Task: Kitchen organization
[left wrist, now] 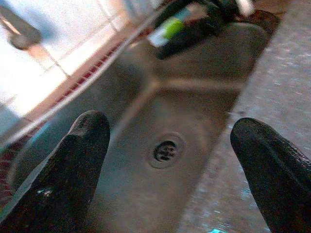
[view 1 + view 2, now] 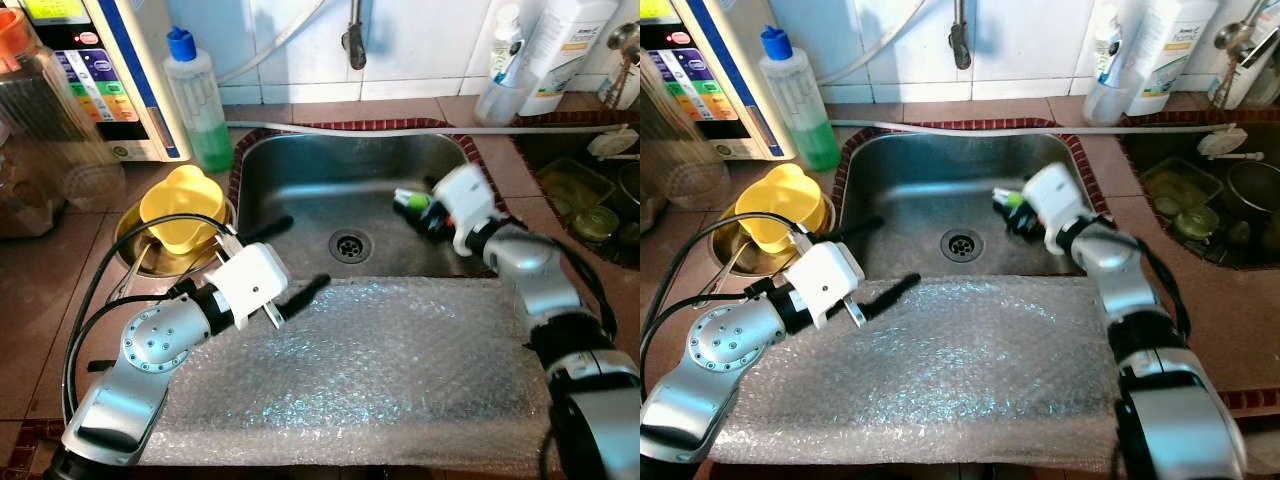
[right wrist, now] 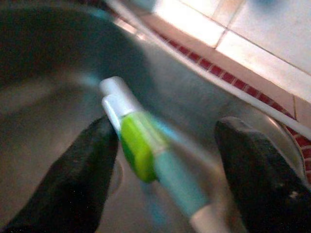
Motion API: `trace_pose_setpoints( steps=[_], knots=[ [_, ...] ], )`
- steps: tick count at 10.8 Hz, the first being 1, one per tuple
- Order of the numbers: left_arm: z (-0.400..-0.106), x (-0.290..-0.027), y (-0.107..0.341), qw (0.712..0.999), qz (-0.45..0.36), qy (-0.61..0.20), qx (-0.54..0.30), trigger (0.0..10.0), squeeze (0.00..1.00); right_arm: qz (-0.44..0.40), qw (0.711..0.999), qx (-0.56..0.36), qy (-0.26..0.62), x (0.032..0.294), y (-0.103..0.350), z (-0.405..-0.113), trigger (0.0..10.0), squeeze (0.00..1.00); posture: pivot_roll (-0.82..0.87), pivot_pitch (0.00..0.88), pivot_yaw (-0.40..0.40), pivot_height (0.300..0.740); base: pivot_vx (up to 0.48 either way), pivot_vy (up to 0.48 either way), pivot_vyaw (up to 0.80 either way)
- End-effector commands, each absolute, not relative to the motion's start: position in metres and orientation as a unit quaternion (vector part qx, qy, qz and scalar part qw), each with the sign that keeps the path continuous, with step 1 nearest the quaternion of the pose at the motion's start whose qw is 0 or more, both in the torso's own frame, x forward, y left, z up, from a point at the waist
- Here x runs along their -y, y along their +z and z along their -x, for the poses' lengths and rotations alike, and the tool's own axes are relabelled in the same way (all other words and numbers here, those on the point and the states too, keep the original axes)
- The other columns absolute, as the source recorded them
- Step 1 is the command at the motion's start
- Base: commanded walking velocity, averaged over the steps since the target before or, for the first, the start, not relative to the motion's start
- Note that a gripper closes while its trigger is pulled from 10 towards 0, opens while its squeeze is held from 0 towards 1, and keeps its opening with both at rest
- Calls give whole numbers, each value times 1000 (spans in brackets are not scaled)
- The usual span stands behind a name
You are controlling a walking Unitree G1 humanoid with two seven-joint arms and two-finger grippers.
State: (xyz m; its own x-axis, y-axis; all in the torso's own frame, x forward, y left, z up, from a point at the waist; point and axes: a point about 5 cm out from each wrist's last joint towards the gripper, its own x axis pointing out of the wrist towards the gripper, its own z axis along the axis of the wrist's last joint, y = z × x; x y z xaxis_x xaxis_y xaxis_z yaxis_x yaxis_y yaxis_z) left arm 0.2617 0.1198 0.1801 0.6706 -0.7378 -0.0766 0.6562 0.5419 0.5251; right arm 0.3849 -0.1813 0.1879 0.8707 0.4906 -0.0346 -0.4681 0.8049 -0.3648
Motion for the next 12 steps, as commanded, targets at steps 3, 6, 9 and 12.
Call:
trace_pose_setpoints(
  steps=[3, 6, 9, 12],
  knots=[
    [-256, -120, 176, 865, -265, -423, 50, 10000, 1000, 93, 961, 32, 259, 180, 206, -391, 10000, 1000, -70, 158, 71, 740, 0, 0, 0],
    [-255, -120, 177, 865, -267, -422, 44, 10000, 1000, -36, 969, -27, 244, 182, 201, -396, 10000, 1000, -67, 158, 74, 740, 0, 0, 0],
    [-255, -120, 177, 865, -271, -422, 40, 10000, 1000, -146, 968, -106, 174, 195, 195, -402, 10000, 1000, -68, 157, 70, 740, 0, 0, 0],
    [-257, -122, 181, 873, -266, -406, 50, 10000, 1000, -45, 977, -36, 204, 185, 208, -398, 10000, 1000, -68, 158, 65, 740, 0, 0, 0]
  ],
)
